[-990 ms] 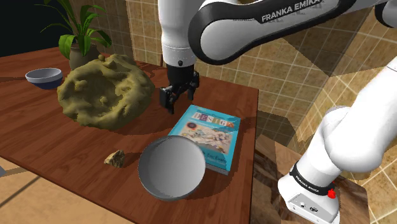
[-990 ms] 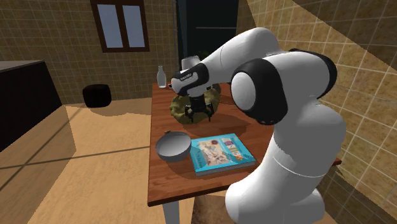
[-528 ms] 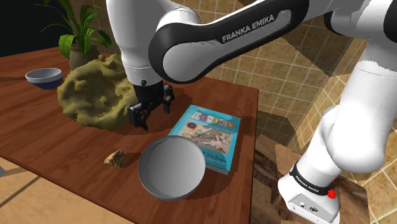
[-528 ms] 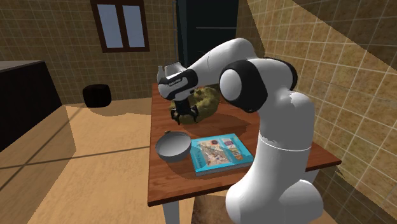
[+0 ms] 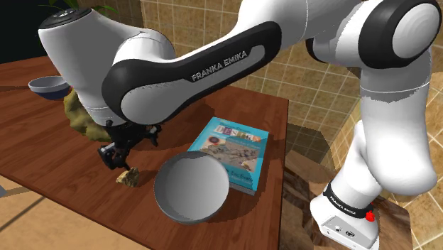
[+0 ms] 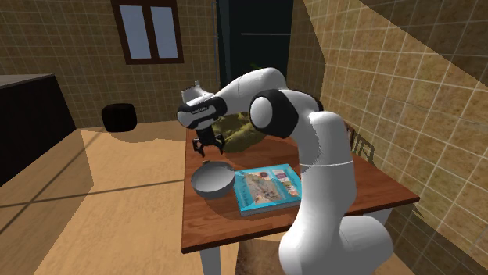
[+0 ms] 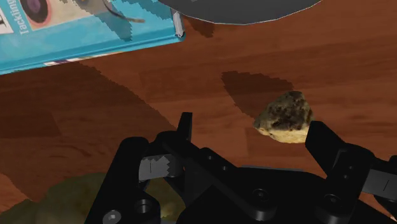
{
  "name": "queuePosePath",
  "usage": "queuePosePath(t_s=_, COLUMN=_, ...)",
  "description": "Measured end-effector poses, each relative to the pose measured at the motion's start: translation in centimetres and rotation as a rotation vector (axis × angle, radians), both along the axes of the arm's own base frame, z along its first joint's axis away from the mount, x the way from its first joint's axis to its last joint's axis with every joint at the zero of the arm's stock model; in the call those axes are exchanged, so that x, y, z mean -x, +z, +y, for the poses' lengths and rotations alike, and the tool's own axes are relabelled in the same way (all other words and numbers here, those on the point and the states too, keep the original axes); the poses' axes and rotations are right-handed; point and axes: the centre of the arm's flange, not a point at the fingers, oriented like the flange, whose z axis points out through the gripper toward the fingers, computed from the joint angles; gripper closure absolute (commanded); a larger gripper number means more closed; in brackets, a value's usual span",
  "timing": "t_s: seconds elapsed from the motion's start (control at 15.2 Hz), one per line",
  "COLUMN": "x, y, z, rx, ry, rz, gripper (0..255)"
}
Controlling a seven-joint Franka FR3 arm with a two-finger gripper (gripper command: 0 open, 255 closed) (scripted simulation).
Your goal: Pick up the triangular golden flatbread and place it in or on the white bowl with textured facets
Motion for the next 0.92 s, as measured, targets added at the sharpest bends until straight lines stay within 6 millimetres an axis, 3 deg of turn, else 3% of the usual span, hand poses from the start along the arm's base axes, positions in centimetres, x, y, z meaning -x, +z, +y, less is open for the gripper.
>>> queuePosePath(t_s=0.2, x=-1.0, y=-1.4, z=3.6, rx=0.011, ry=0.018, rz=0.003, gripper=0)
queuePosePath(t_s=0.33, x=-1.1, y=-2.4, z=4.9, rx=0.016, ry=0.024, rz=0.004, gripper=0)
queuePosePath(t_s=0.73, x=-1.5, y=-5.5, z=4.6, rx=0.018, ry=0.025, rz=0.004, gripper=0)
queuePosePath(t_s=0.92, x=-1.6, y=-6.1, z=4.4, rx=0.018, ry=0.025, rz=0.004, gripper=0)
